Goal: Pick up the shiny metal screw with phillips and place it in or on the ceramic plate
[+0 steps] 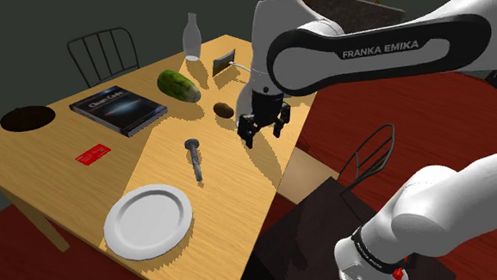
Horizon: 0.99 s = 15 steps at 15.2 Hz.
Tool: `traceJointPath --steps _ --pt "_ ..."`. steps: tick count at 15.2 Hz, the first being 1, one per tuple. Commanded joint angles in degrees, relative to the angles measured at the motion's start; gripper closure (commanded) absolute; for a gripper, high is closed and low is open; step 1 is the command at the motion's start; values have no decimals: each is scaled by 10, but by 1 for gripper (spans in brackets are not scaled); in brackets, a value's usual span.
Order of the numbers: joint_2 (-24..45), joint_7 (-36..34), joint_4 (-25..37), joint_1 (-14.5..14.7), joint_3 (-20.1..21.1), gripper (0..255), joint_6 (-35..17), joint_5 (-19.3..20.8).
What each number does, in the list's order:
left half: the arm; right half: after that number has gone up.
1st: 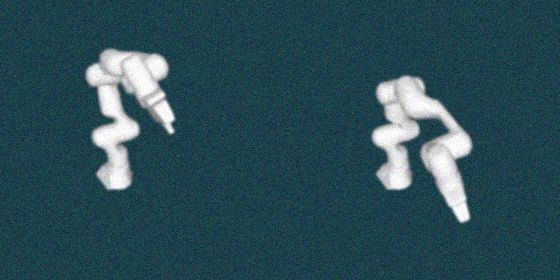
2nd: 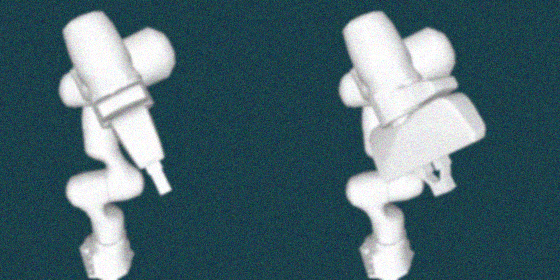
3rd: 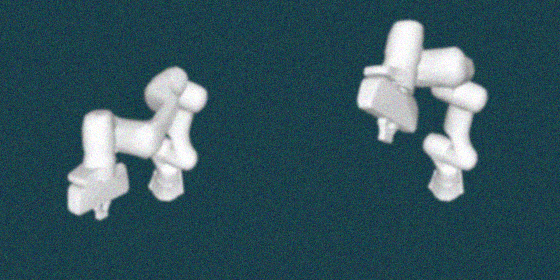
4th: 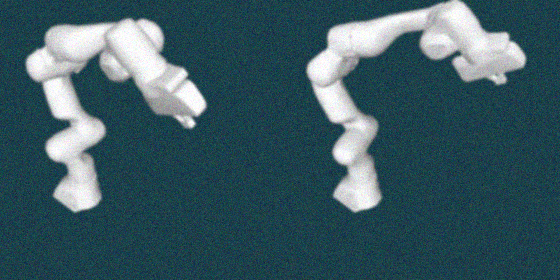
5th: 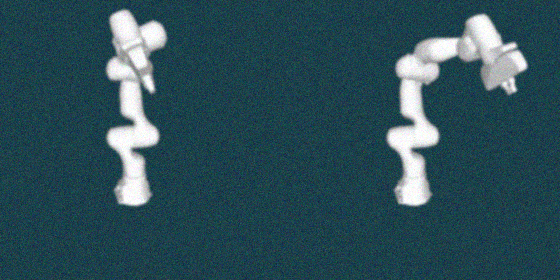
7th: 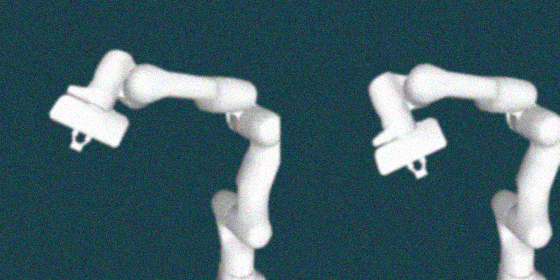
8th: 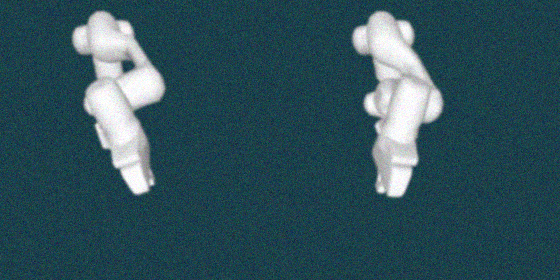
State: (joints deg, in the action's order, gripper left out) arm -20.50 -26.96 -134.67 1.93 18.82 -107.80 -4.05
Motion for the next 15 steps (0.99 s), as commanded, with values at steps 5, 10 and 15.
traceJointPath --steps 5,10,15 --pt "135 -114 77 -5 50 0 -61 44" --pt "258 -211 165 5 68 0 -84 110" --pt "381 -295 276 37 61 0 -82 177"
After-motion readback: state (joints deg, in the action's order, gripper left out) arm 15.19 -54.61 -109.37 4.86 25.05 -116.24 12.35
